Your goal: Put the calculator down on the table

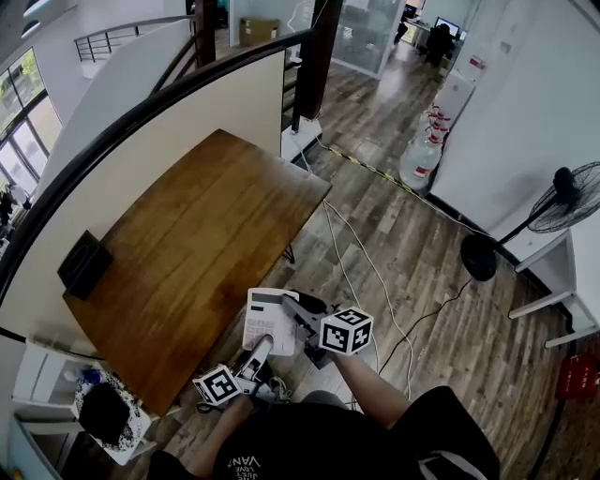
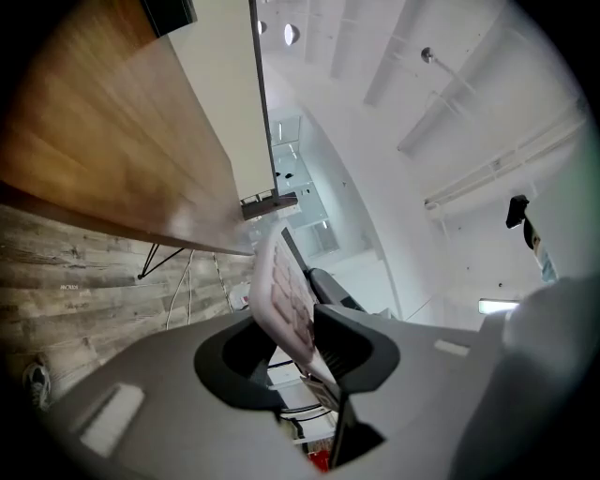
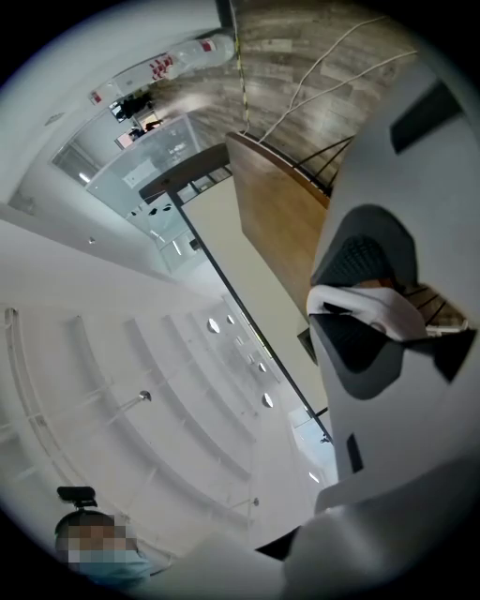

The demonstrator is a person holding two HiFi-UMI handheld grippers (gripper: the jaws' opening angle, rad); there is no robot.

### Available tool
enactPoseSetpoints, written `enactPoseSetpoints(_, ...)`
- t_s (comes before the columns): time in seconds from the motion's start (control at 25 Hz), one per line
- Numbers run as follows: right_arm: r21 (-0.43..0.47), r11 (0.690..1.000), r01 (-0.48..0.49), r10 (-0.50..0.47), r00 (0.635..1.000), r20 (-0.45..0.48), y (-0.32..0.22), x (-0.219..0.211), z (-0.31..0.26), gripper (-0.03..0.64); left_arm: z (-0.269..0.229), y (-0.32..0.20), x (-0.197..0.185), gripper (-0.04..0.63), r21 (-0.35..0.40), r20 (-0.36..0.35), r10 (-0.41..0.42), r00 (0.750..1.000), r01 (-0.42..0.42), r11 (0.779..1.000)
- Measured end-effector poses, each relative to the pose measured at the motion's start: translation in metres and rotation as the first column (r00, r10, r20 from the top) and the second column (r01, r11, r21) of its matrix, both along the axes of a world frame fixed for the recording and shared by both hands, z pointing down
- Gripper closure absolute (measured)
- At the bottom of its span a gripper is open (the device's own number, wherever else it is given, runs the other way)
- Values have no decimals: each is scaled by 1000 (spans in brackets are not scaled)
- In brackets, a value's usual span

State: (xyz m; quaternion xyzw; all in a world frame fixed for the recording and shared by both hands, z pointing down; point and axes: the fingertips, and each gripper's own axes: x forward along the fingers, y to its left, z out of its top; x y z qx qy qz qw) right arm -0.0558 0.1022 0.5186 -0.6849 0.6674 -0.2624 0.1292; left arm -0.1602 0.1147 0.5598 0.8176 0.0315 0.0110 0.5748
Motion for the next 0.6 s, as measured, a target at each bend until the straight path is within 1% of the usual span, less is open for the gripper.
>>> enactPoseSetpoints(0.16,-8,1000,-13,13,1000,9,-9,15,3,538,3,-10,14,466,-12,18,3,1000,-3,1000)
enactPoseSetpoints(0.36,-10,1000,15,-14,1000,20,-21,32,7,537,5,-19,31,466,-21,24,-14,1000,14,1000)
enactPoseSetpoints(0.44,-11,999,33,-33,999,25,-28,41,9,537,10,-24,38,466,-44,46,-36,998,38,998)
enactPoseSetpoints(0.48,-11,999,43,-43,999,28,-32,46,10,537,13,-27,42,466,-43,57,-49,997,51,998)
enactPoseSetpoints(0.56,-14,998,69,-68,997,33,-39,60,12,537,13,-31,56,466,-50,64,-78,995,81,995)
enactPoseSetpoints(0.6,-16,996,85,-84,996,33,-42,68,11,537,12,-31,64,466,-69,65,-98,993,102,992)
